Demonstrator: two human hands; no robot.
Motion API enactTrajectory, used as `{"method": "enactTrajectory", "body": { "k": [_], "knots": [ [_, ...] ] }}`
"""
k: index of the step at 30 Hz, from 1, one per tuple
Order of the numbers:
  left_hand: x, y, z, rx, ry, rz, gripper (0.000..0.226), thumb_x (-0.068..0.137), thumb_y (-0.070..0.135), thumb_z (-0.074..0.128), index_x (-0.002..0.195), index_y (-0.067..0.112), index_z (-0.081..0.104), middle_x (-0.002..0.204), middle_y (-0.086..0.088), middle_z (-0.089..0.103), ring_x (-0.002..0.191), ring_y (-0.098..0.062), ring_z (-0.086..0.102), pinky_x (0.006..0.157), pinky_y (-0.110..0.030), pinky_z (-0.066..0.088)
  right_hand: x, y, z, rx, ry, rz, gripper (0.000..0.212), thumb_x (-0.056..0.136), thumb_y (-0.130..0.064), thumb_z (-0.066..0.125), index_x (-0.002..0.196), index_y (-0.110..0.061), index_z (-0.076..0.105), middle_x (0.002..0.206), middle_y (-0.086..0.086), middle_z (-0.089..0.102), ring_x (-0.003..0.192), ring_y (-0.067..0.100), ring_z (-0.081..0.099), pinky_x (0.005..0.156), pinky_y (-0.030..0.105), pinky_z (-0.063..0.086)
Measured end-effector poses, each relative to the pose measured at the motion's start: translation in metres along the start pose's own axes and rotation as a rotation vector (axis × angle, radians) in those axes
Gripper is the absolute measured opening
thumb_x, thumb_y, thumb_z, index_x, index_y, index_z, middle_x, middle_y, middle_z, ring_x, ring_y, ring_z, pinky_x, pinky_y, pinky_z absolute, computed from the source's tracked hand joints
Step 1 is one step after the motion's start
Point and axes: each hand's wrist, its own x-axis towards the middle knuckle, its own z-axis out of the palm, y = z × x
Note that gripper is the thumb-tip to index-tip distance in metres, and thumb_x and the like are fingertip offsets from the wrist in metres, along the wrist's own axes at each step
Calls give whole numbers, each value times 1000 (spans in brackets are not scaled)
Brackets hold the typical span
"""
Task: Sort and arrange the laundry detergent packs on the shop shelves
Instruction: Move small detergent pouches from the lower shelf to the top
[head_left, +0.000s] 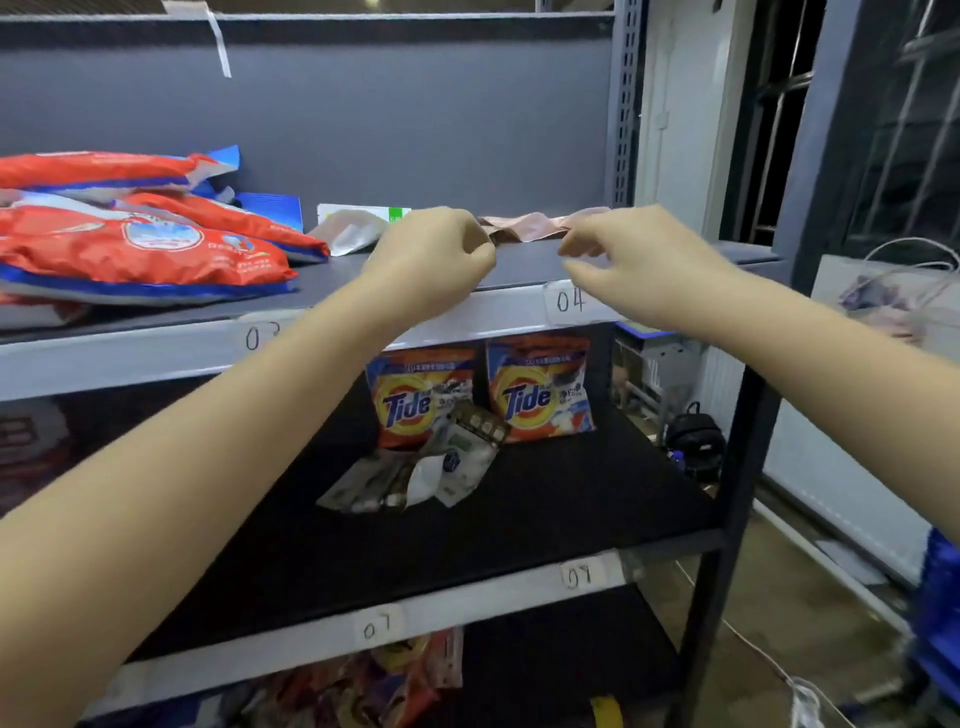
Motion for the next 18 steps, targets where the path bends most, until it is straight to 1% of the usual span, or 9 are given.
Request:
{"method": "enactTrajectory", "body": {
  "k": [2, 4, 6, 8, 11, 12, 14, 16, 18],
  "knots": [
    [-31, -3, -4, -12, 114, 68, 29, 95, 24, 46, 111, 11, 67, 114, -4, 67, 106, -20, 58, 86, -29, 42, -24, -9, -1, 20, 46, -43, 31, 95, -24, 47, 121, -14, 60, 120, 4, 63, 114, 22, 54, 94, 33, 42],
    [-61, -10, 0, -3, 182, 125, 29, 95, 26, 48, 115, 14, 65, 115, 0, 66, 110, -17, 56, 86, -26, 38, -49, -17, 4, 49, 54, -45, 30, 95, -25, 48, 121, -16, 60, 120, 1, 62, 112, 18, 53, 89, 30, 40],
    [-89, -20, 12, -28, 196, 158, 26, 94, 26, 51, 113, 14, 66, 112, -1, 66, 109, -19, 55, 87, -26, 37, -74, -23, 19, 91, 26, -42, 30, 95, -26, 49, 121, -16, 60, 118, 0, 62, 108, 15, 54, 87, 25, 38],
    [-114, -35, 32, -30, 169, 153, 23, 93, 24, 54, 109, 15, 67, 108, 0, 66, 105, -21, 56, 86, -27, 39, -92, -27, 41, 133, -32, -22, 30, 95, -27, 50, 121, -17, 59, 116, -1, 62, 108, 13, 54, 87, 22, 38],
    [-139, -64, 70, -12, 27, 49, 25, 94, 27, 52, 113, 18, 65, 110, 3, 64, 106, -18, 53, 85, -25, 39, -107, -27, 87, 188, -195, 75, 32, 96, -29, 49, 125, -21, 57, 122, -6, 59, 114, 11, 52, 92, 21, 38],
    [-145, -75, 83, 5, -33, 3, 26, 95, 29, 49, 114, 19, 64, 109, 4, 63, 106, -16, 52, 83, -24, 38, -109, -27, 104, 212, -259, 119, 32, 96, -29, 48, 127, -22, 56, 124, -8, 58, 116, 10, 51, 94, 21, 37],
    [-155, -97, 106, 55, -135, -83, 27, 96, 33, 45, 111, 18, 63, 100, 3, 61, 97, -17, 54, 73, -24, 37, -109, -26, 141, 249, -352, 201, 33, 96, -28, 48, 127, -20, 56, 125, -5, 58, 116, 11, 52, 95, 23, 40],
    [-161, -120, 127, 49, -243, -190, 27, 96, 32, 44, 109, 16, 62, 97, -3, 64, 93, -22, 59, 68, -28, 39, -109, -27, 180, 274, -435, 288, 30, 96, -25, 48, 122, -14, 59, 119, 2, 61, 111, 18, 56, 89, 26, 44],
    [-166, -144, 150, -10, -350, -298, 27, 97, 31, 43, 113, 18, 61, 103, -6, 66, 93, -25, 61, 72, -30, 47, -111, -30, 220, 300, -516, 389, 28, 94, -20, 49, 116, -7, 62, 113, 9, 64, 107, 26, 59, 79, 26, 43]
  ]
}}
